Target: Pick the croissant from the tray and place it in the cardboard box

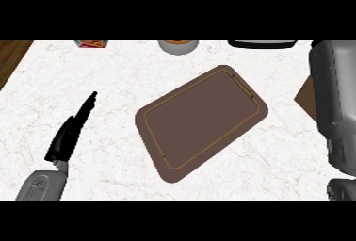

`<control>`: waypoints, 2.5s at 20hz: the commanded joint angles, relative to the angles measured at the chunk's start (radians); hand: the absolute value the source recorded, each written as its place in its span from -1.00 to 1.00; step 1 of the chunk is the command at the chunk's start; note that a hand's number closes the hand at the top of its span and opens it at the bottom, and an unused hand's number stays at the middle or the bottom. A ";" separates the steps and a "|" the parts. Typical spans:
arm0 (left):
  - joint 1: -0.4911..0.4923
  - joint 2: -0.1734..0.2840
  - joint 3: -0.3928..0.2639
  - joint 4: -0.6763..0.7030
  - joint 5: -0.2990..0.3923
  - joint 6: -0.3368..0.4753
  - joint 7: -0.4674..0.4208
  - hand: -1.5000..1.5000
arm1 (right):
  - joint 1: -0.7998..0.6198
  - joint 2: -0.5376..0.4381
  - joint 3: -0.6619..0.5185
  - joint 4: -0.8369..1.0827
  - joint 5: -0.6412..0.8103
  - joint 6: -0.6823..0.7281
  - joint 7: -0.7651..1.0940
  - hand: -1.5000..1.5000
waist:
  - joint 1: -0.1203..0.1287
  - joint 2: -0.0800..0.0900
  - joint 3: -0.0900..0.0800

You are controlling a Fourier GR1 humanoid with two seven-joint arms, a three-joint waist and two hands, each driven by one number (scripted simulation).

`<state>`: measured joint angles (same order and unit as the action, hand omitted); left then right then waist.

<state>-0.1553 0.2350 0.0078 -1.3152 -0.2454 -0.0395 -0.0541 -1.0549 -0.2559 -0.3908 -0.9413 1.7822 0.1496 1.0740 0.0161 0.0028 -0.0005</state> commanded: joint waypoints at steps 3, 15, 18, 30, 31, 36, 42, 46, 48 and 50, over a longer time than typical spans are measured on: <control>-0.036 0.025 0.026 -0.005 0.014 -0.028 0.047 0.00 | 0.095 -0.035 -0.071 0.011 -0.032 -0.007 0.054 1.00 | -0.013 -0.001 0.001; -0.015 -0.017 0.016 0.003 -0.009 0.009 0.024 0.00 | 0.234 -0.046 -0.297 0.009 -0.361 -0.141 -0.189 -1.00 | -0.012 0.000 0.001; 0.008 -0.020 0.006 0.010 -0.013 0.006 -0.010 0.00 | 0.243 -0.053 -0.292 0.003 -0.374 -0.336 -0.290 -1.00 | -0.001 0.004 0.002; -0.012 -0.018 0.011 -0.023 -0.020 0.004 0.043 0.00 | 0.310 -0.007 -0.426 -0.115 -0.715 -0.789 -0.538 -1.00 | -0.016 -0.002 0.002; 0.048 -0.036 -0.012 -0.031 -0.034 0.018 -0.002 0.00 | 0.345 -0.022 -0.451 -0.132 -0.777 -0.802 -0.594 -1.00 | -0.016 -0.003 0.002; 0.047 0.008 0.042 -0.007 0.008 -0.023 -0.038 0.00 | 0.470 0.010 -0.453 -0.235 -0.921 -0.921 -0.745 -1.00 | -0.020 -0.003 0.001; 0.030 -0.044 -0.003 -0.047 -0.040 0.015 0.031 0.00 | 0.669 0.034 -0.454 -0.392 -1.107 -0.938 -0.872 -1.00 | -0.023 -0.004 0.001; 0.012 -0.028 0.024 0.036 -0.045 0.018 -0.039 0.00 | 0.795 0.053 -0.482 -0.509 -1.226 -0.942 -0.938 -1.00 | -0.030 -0.004 0.001; -0.005 -0.013 0.027 -0.074 -0.023 -0.025 0.076 0.00 | 0.832 0.041 -0.478 -0.490 -1.298 -0.943 -0.976 -1.00 | -0.020 -0.004 0.001; 0.015 -0.023 0.041 -0.009 -0.024 -0.011 0.006 0.00 | 0.894 0.076 -0.472 -0.575 -1.308 -0.952 -0.965 -1.00 | -0.022 -0.004 0.001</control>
<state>-0.1289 0.2130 0.0336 -1.3475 -0.2717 -0.0470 -0.0383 -0.2608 -0.2071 -0.8624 -1.4390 0.5523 -0.7875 0.1458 -0.0065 -0.0016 0.0003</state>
